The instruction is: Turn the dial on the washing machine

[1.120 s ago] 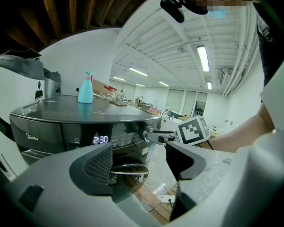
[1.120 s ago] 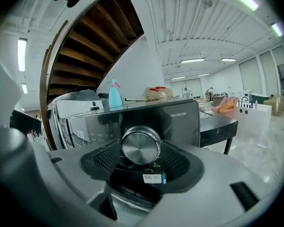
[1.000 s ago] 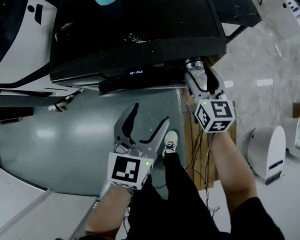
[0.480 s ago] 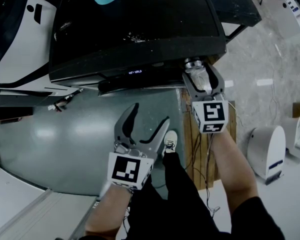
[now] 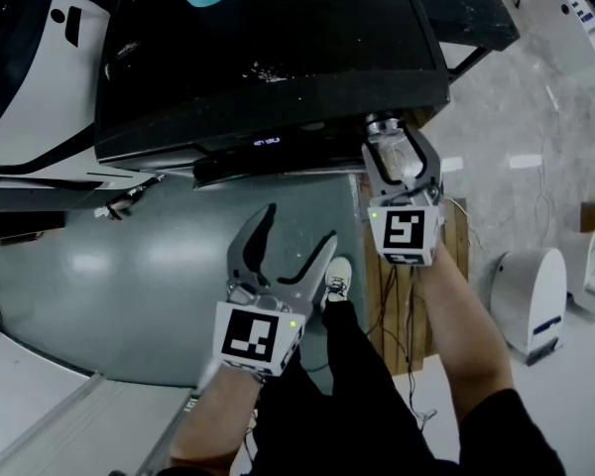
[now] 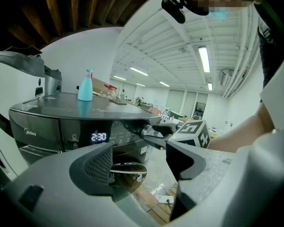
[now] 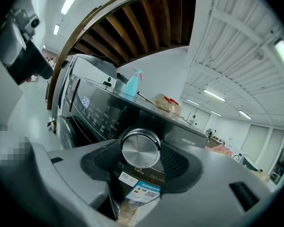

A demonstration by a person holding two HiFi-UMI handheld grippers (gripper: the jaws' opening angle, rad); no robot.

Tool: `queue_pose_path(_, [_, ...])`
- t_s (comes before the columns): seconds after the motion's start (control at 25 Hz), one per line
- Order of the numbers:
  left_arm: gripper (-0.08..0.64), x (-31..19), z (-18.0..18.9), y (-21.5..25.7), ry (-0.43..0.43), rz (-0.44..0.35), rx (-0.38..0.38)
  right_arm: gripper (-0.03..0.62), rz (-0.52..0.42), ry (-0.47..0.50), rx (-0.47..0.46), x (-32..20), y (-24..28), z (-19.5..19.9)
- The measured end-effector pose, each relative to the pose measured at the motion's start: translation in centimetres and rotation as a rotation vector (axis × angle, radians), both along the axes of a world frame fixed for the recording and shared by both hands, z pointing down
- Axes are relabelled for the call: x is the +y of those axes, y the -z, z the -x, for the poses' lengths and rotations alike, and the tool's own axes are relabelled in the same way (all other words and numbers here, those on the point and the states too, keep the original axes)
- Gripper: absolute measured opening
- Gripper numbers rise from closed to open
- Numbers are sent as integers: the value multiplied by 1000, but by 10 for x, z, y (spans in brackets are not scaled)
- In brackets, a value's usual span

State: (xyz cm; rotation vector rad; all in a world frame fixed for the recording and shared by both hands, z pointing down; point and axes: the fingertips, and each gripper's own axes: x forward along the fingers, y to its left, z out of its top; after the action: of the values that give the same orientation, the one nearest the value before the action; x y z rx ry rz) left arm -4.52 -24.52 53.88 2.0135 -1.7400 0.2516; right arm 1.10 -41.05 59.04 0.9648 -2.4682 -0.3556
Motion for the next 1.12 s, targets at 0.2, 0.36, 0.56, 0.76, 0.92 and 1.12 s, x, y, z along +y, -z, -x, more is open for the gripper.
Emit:
queue_pose_path(0.2, [333,0,1,1,2,-4,-1,258,102,-28,-108,-2,0,-3])
queue_pose_path(0.36, [333,0,2,1,2,-5,-2,258,263,-54,-278,-6,-4,-9])
queue_pose_path(0.56, [333,0,3,1,2,-5,-3,261,313,-63,-335,-8,-4,-11])
queue_pose_path(0.76, [333,1,6,4,2,-6,-3,270,301,-61,-323,-4,0,-10])
queue_pose_path(0.92, [333,0,8,11,2,-17,-5,268,285,-50,-323,0,10,-10])
queue_pose_path(1.12, [333,1,12,24,5,-37,-2,254,248,-21,-329,11,36,-6])
